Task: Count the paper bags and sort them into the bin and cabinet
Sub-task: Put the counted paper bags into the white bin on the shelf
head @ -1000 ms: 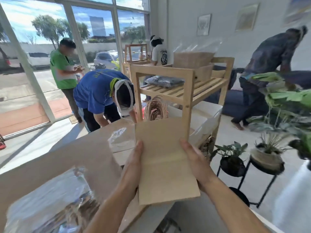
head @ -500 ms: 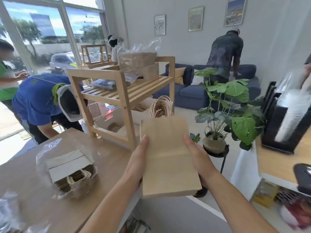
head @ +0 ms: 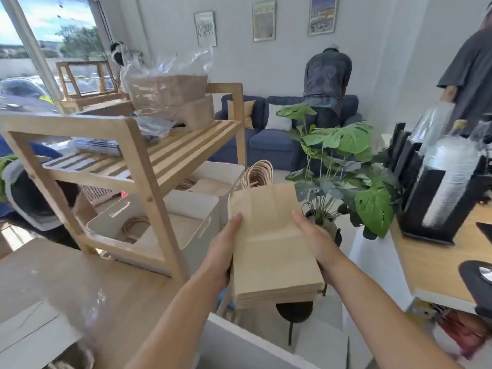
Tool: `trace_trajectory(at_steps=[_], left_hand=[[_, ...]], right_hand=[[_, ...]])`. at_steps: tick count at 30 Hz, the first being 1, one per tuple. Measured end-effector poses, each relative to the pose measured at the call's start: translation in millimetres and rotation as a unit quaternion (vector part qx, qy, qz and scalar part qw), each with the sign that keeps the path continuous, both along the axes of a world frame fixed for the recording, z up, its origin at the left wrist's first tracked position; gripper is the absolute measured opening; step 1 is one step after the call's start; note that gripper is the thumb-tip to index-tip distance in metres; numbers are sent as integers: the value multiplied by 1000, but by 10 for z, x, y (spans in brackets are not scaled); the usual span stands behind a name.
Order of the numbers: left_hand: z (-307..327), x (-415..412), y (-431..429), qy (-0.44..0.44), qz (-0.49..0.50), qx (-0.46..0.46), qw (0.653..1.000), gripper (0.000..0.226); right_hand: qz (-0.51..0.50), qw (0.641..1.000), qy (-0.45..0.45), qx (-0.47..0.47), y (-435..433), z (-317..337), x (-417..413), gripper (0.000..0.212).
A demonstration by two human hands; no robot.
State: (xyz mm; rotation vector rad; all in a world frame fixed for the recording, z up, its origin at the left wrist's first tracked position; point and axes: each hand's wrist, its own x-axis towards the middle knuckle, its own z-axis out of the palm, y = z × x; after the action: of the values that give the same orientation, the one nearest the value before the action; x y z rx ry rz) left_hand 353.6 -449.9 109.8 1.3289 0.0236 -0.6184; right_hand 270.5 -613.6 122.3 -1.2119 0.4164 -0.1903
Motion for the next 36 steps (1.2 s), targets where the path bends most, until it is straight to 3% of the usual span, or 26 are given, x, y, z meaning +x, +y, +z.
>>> trace_trajectory(at_steps=[3,8,12,17,29,33,36], left_hand=[[-38,340,-15,-1,-9,7,1000,57],[-80,863,-97,9,-4,-6,1000,46],[-151,1281,-244,14,21,7,1000,61],[-159,1771,-461,15,66,23,997,47],[-127,2637,-718,38,155,23,987,40],[-168,2797,-663,68,158,20,985,30],[-196,2964,-592,70,180,15,981,54]], right_hand=[[-4,1000,11,-3,-8,-7,307,36],[5,999,31,6,-65,-58,871,35],[18,999,48,14,-241,-199,1372,40],[43,998,53,15,-531,-281,1984,43],[166,983,79,19,-857,-237,3233,39],[225,970,94,10,-875,-237,3541,29],[262,958,112,-14,-872,-218,3809,29]])
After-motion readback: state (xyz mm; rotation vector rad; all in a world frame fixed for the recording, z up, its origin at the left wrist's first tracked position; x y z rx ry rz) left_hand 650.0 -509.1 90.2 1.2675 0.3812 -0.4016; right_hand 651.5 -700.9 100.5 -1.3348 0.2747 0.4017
